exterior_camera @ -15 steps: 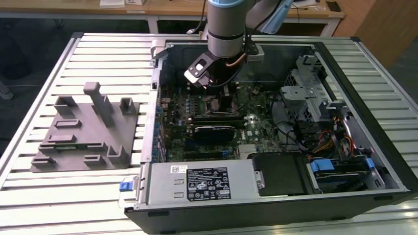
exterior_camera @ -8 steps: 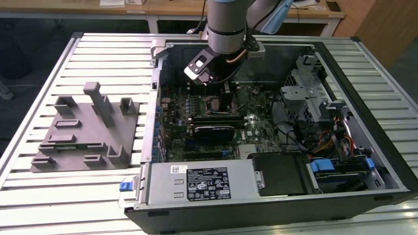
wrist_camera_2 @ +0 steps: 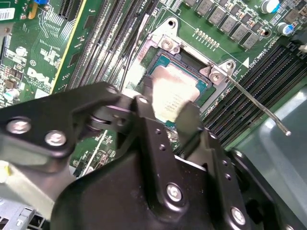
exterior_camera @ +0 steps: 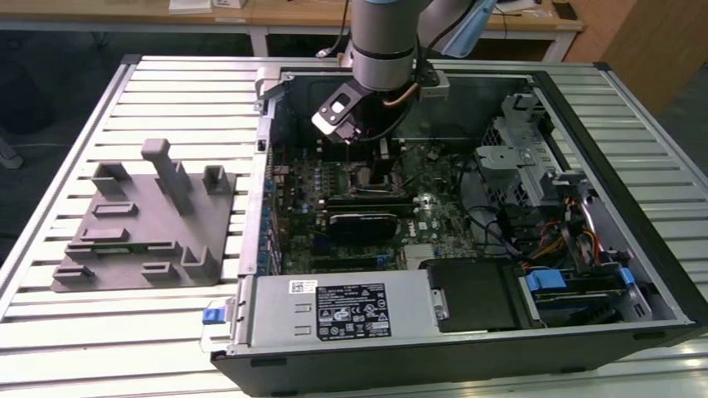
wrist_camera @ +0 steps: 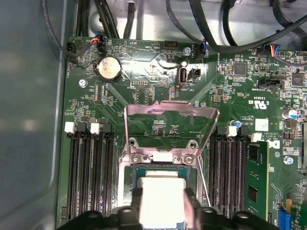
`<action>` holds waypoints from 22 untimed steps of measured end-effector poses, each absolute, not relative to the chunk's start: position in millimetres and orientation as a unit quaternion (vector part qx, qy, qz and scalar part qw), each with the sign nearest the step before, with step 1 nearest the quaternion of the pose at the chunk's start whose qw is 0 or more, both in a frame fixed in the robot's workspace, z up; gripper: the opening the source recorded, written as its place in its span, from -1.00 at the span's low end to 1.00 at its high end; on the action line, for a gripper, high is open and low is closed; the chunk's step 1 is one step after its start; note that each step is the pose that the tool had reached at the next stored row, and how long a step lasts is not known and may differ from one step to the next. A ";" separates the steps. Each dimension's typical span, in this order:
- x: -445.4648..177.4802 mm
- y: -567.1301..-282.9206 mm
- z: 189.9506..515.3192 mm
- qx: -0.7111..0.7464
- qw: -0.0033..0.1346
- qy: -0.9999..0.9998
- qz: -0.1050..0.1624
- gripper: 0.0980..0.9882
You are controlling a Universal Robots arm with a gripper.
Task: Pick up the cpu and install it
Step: 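Place the cpu into insertion slot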
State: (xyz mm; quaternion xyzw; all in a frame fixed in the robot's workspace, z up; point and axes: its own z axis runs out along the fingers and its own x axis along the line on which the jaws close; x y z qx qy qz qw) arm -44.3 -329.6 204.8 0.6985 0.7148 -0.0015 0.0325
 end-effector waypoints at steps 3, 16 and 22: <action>-44.3 -329.6 205.1 0.699 0.033 0.715 -0.001 -0.42; -44.2 -329.6 205.3 0.699 0.033 0.715 -0.001 -0.98; -44.3 -329.6 200.3 0.699 0.034 0.715 0.000 -0.98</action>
